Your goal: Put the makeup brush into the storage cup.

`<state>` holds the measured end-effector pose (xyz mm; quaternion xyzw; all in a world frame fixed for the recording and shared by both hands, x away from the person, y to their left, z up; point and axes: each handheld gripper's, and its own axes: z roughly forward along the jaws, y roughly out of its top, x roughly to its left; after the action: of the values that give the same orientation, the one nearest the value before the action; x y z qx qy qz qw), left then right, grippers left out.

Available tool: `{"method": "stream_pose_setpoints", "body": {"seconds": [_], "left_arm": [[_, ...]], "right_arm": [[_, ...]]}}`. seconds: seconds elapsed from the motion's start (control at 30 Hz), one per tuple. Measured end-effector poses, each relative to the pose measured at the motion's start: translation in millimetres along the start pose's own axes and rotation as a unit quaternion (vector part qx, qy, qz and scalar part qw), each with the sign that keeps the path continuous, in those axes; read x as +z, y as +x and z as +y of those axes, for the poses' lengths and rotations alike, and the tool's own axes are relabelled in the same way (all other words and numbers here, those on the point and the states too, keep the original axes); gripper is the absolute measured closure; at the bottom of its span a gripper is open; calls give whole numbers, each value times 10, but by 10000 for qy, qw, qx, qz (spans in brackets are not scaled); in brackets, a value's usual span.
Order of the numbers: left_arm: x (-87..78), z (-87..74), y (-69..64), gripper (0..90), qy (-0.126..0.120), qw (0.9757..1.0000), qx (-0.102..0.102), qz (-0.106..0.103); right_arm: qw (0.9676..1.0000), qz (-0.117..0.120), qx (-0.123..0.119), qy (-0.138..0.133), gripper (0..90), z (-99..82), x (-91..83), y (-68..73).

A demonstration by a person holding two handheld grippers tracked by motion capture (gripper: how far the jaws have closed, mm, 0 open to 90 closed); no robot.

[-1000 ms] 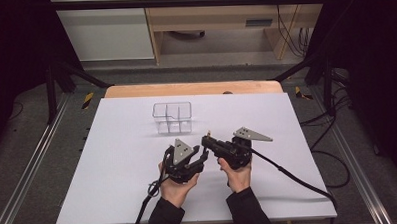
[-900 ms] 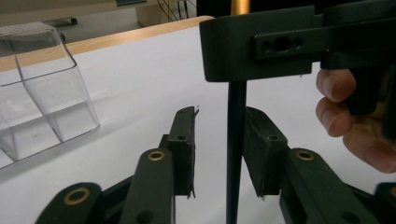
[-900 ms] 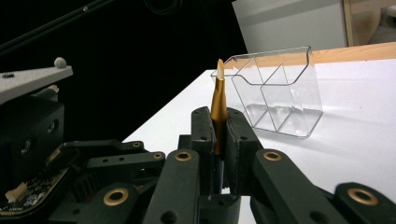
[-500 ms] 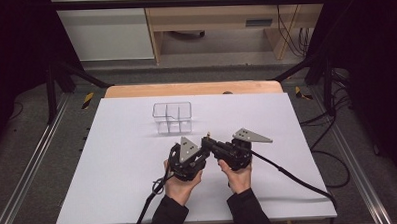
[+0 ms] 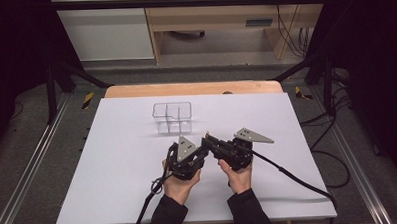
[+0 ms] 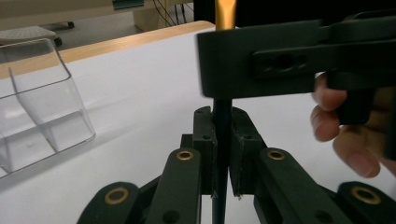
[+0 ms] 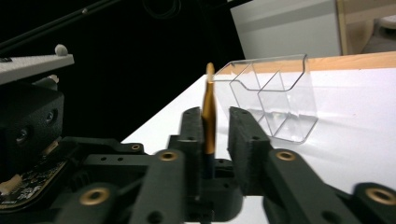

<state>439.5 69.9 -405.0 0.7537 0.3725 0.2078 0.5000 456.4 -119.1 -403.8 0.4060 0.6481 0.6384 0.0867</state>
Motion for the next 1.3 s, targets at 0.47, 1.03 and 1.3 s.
{"method": "stream_pose_setpoints", "body": {"seconds": [0.47,1.03,1.3], "left_arm": [[-211,35,338,820,-288,9990,-263,229],[-473,158,682,820,-491,9975,-335,369],[-575,241,839,820,-602,9964,-374,471]], "right_arm": [[9975,-518,-480,12,329,94,-93,-73],[9867,-1178,-984,536,70,117,-339,-245],[9827,-1408,-1012,651,59,58,-515,-373]]}}
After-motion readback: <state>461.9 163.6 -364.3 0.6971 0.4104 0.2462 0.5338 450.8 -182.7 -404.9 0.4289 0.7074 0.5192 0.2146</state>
